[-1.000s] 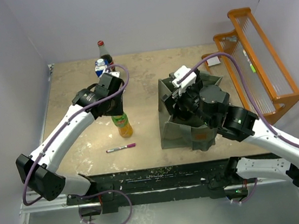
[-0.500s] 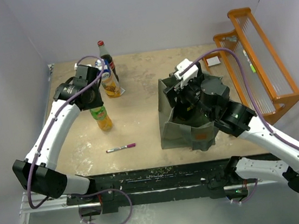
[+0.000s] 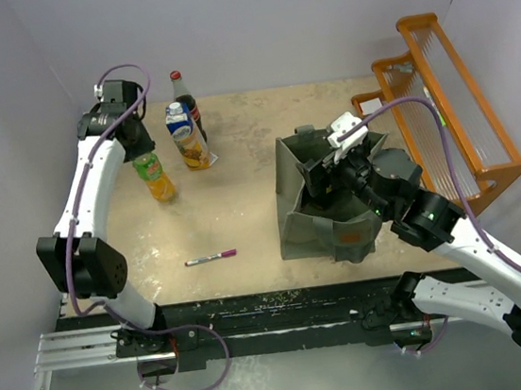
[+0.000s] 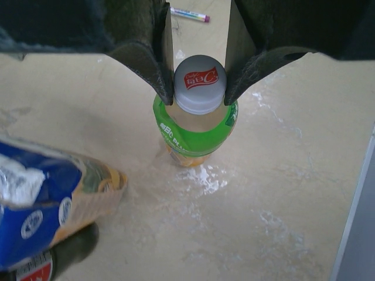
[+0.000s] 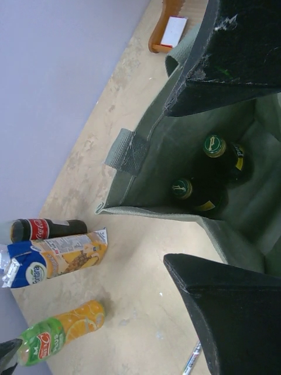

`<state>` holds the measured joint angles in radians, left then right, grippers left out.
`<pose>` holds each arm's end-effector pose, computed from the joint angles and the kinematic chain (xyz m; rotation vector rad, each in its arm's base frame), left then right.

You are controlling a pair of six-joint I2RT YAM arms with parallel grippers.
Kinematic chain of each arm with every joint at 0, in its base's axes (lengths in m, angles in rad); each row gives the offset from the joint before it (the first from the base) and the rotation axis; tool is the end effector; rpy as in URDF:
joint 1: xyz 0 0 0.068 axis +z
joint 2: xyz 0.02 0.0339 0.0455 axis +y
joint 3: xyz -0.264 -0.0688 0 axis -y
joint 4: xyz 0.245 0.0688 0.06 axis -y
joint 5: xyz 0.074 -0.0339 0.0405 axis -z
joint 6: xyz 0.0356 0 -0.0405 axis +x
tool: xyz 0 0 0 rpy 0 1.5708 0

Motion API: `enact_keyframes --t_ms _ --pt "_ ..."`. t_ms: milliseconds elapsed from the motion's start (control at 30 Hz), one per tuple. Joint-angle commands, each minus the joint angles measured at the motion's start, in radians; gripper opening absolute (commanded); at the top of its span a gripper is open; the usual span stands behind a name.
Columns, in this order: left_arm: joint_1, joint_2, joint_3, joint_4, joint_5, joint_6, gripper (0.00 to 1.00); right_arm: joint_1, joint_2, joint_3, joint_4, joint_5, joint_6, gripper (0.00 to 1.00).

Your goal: Take the beverage out of the canvas bag

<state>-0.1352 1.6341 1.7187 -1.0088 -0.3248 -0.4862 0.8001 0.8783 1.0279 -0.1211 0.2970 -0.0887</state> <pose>0.3391 -0.0347 0.3715 -0.5554 2.3686 0.1301 0.1418 0.1310 0.4156 -0.4466 1.4875 0.3347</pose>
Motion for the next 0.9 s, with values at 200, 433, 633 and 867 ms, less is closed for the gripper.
enact_keyframes --t_ms 200,433,633,867 --pt "0.08 0.15 0.225 0.123 0.095 0.052 0.0 -0.009 -0.027 0.015 0.025 0.055 0.001 1.0" --pt "0.08 0.24 0.297 0.11 0.161 0.058 0.0 -0.01 -0.009 0.036 0.036 0.093 -0.013 1.0" --pt "0.08 0.262 0.307 0.139 0.163 0.074 0.0 -0.013 -0.015 0.029 0.027 0.106 -0.015 1.0" --pt "0.08 0.274 0.308 0.165 0.156 0.089 0.07 -0.018 0.007 0.039 0.028 0.089 -0.049 1.0"
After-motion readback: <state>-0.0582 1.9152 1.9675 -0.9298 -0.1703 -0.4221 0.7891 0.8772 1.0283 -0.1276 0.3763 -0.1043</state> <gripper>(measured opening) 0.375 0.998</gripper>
